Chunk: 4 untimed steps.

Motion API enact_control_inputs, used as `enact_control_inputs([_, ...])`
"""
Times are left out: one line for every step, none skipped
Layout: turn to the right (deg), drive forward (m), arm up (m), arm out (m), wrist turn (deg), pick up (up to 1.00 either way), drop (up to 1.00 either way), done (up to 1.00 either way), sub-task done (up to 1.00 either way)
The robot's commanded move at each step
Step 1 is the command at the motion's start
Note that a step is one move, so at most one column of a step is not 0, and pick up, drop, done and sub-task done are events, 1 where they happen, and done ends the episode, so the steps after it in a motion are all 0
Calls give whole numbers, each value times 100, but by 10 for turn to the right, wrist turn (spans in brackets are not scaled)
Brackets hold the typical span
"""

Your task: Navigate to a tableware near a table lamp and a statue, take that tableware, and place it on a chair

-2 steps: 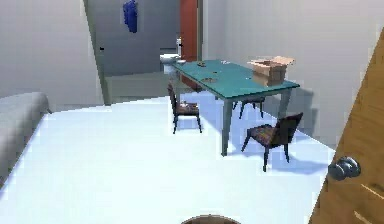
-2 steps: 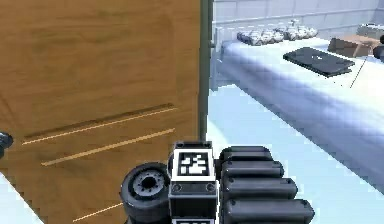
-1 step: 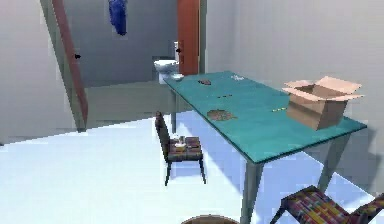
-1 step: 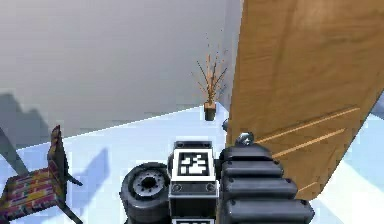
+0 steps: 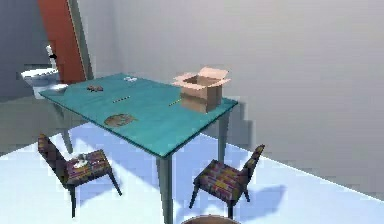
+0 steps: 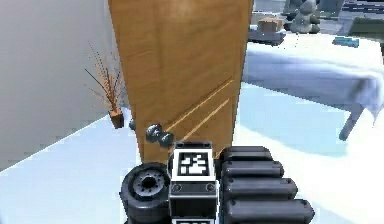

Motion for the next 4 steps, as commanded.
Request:
enact_control_inputs([0, 60, 0, 0, 0, 0, 0, 0, 0])
enact_control_inputs([-450, 0, 0, 0, 0, 0, 0, 0, 0])
enact_control_inputs([-450, 0, 0, 0, 0, 0, 0, 0, 0])
enact_control_inputs([-240, 0, 0, 0, 0, 0, 0, 0, 0])
